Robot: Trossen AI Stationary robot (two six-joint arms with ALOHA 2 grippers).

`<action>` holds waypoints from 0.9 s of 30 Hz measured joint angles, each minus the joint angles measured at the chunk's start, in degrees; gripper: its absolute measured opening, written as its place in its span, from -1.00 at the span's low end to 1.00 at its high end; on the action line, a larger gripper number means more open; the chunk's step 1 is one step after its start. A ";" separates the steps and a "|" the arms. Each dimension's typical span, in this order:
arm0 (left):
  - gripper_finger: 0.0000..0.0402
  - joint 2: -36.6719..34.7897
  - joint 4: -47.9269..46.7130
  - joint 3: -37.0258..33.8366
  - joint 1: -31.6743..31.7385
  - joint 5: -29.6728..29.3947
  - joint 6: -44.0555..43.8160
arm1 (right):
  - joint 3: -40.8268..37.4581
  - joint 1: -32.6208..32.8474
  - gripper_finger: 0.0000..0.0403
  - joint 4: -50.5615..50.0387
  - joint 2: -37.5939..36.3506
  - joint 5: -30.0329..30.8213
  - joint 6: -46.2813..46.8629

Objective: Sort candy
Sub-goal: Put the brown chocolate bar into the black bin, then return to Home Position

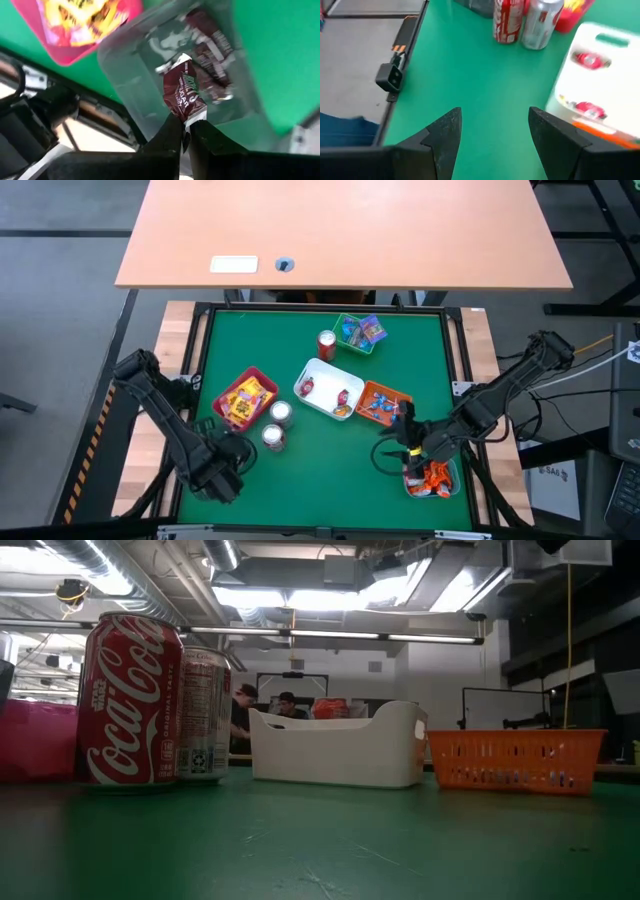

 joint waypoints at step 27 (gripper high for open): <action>-0.55 0.00 -0.17 -12.95 0.47 8.33 -8.06 | -0.02 -32.59 0.14 -3.53 -28.40 4.89 -27.58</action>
